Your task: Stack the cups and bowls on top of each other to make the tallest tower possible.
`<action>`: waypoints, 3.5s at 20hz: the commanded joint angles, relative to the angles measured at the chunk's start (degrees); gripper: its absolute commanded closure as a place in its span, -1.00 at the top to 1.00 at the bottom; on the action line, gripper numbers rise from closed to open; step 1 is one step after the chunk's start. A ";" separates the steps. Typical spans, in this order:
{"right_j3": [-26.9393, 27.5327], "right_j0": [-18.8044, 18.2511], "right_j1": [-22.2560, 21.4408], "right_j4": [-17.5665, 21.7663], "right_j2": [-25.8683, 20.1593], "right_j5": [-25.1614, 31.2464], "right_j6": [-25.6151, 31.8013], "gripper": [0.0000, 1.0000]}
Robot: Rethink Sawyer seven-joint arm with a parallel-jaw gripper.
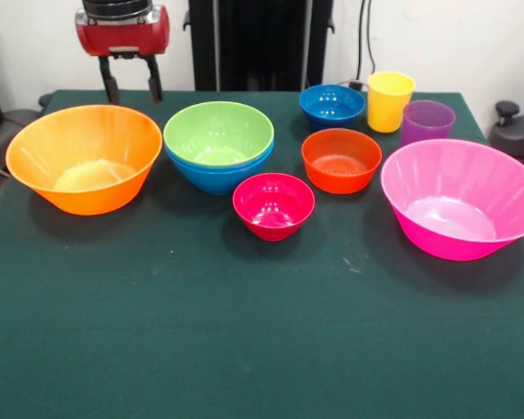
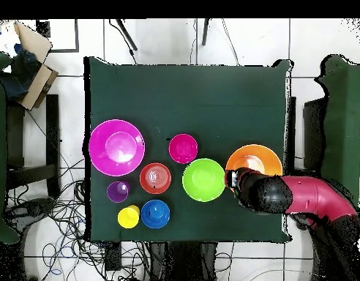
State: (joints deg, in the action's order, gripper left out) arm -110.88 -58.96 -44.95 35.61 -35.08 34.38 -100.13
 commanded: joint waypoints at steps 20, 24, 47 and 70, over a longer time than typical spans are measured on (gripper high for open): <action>3.28 2.29 5.27 8.66 -3.70 3.08 11.36 1.00; 3.45 3.64 4.46 8.38 -2.84 2.65 8.45 1.00; 11.63 5.39 8.21 6.25 -0.21 5.23 6.36 1.00; 11.20 11.74 14.71 7.65 14.92 -8.13 -8.00 1.00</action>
State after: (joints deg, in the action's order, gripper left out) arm -101.37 -50.09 -34.11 40.20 -25.61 29.49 -100.13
